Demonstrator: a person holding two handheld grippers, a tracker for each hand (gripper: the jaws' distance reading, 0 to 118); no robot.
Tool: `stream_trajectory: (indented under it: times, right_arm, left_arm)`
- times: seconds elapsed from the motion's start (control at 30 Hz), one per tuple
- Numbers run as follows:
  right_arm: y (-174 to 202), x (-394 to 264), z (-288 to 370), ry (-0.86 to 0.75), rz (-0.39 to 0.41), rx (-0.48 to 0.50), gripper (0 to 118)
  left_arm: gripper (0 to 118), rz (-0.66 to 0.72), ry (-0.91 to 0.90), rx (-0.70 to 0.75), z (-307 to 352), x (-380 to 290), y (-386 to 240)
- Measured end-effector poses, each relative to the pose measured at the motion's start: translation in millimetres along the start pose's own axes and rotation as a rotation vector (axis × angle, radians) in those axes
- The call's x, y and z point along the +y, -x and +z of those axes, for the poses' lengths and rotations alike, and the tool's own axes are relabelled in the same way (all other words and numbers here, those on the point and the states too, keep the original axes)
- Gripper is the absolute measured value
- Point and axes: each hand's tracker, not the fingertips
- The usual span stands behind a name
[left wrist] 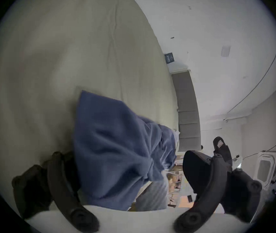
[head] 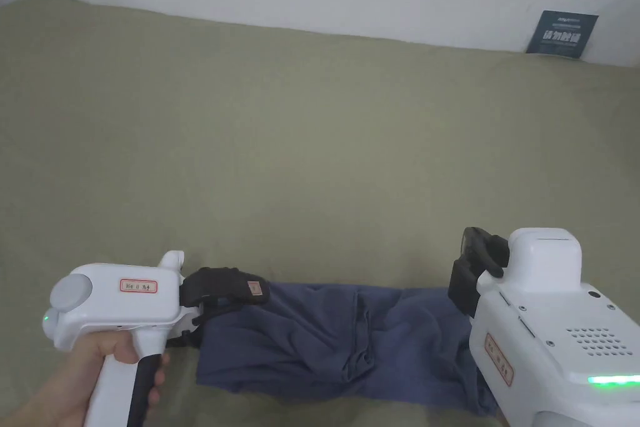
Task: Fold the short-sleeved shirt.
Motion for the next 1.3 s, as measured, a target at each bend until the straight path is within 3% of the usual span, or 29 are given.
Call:
stream_trajectory:
  times: [0.07,0.13,0.17,0.3,0.53,0.6,0.67,0.8,1.03,1.17,1.23,1.27,1.3]
  right_arm:
    - [-2.4,1.7,1.4,-0.002,0.003,-0.002,7]
    - [-5.4,2.9,3.9,-0.009,0.004,-0.006,7]
    - [-6.5,4.5,5.1,-0.011,0.003,-0.007,7]
    - [-10.1,11.4,9.5,-0.033,0.000,-0.011,7]
    - [-10.7,20.5,14.6,-0.067,-0.021,0.005,7]
    - [-9.2,21.3,14.9,-0.072,-0.012,0.012,7]
    - [-8.2,21.7,13.8,-0.075,-0.008,0.017,7]
    - [-5.6,22.8,14.2,-0.074,-0.017,0.023,7]
    - [-4.1,20.1,18.6,-0.065,0.003,0.027,7]
    - [-5.9,17.2,18.3,-0.053,0.007,0.025,7]
    - [-6.8,15.7,17.5,-0.045,0.012,0.022,7]
    - [-7.3,14.8,16.9,-0.043,0.014,0.021,7]
    - [-8.2,13.5,16.1,-0.039,0.016,0.020,7]
  left_arm:
    - [11,-0.015,-0.027,0.077,-0.8,-1.9,-9.5]
    - [11,-0.052,-0.055,0.211,-0.9,-6.5,-13.4]
    - [11,-0.059,0.002,0.179,2.5,-6.0,-16.6]
    - [11,-0.016,-0.097,0.175,43.5,-8.0,-34.8]
    - [11,-0.063,-0.293,0.429,161.5,-11.3,-62.5]
    - [11,-0.097,-0.339,0.544,179.0,-16.0,-79.8]
    - [11,-0.133,-0.338,0.569,183.0,-19.6,-95.9]
    - [11,-0.220,-0.294,0.594,148.8,-21.0,-126.7]
    - [11,-0.342,-0.165,0.707,27.5,-41.6,-171.0]
    - [11,-0.526,-0.102,0.829,-42.1,-65.3,-180.1]
    - [12,-0.513,-0.045,0.818,-74.4,-66.9,-170.0]
    - [16,-0.508,-0.035,0.822,-88.3,-70.0,-165.9]
    - [44,-0.526,-0.039,0.815,-101.1,-74.5,-160.6]
